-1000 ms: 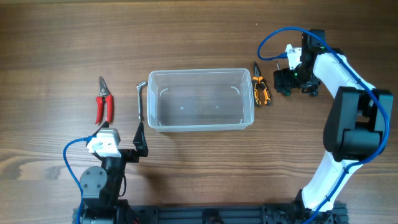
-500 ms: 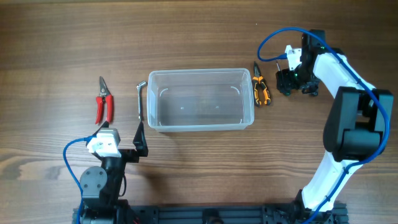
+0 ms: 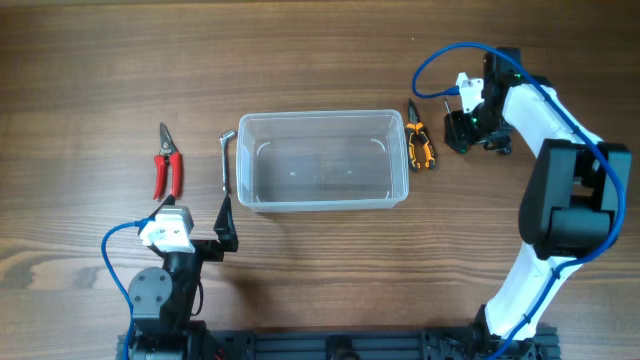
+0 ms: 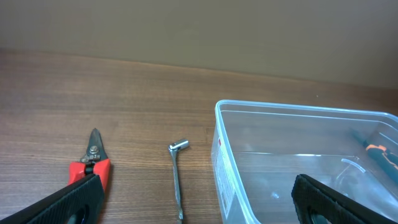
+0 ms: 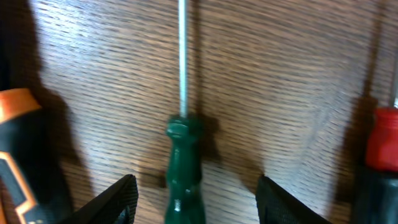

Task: Pack container
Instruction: 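Lower the right gripper and close it on the green screwdriver handle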

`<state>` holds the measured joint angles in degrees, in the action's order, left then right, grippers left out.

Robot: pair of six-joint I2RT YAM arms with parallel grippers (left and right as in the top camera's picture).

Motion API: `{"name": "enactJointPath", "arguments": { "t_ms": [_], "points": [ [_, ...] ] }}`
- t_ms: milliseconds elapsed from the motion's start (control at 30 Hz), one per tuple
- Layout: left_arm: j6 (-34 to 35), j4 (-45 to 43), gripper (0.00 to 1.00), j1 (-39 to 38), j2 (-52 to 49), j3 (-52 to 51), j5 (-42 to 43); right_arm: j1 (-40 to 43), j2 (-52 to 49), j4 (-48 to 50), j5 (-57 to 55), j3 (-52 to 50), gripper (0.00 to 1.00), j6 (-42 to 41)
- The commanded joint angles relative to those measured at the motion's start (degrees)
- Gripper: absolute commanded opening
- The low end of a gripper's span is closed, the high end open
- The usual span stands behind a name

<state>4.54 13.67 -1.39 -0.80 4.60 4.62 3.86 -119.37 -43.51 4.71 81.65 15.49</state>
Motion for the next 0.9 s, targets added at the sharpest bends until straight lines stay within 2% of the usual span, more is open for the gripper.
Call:
{"name": "enactJointPath", "arguments": {
  "t_ms": [0,567,733,767,867],
  "points": [
    [-1.1,-0.2,1.00,0.4,0.4,-0.4,0.9,-1.4,-2.3,0.0,1.7,1.8,0.61,-0.4],
    [-1.1,-0.2,1.00,0.4,0.4,-0.4,0.9,-1.6,-2.3,-1.6,-3.7,1.8,0.58,0.9],
    [-1.1,-0.2,1.00,0.4,0.4,-0.4,0.9,-1.6,-2.3,-1.6,-3.7,1.8,0.50,0.8],
    [-1.1,-0.2,1.00,0.4,0.4,-0.4,0.9,-1.6,-2.3,-1.7,-3.7,1.8,0.40,0.9],
    [-1.1,-0.2,1.00,0.4,0.4,-0.4,0.9,-1.6,-2.3,-1.8,-3.7,1.8,0.38,0.9]
  ]
}}
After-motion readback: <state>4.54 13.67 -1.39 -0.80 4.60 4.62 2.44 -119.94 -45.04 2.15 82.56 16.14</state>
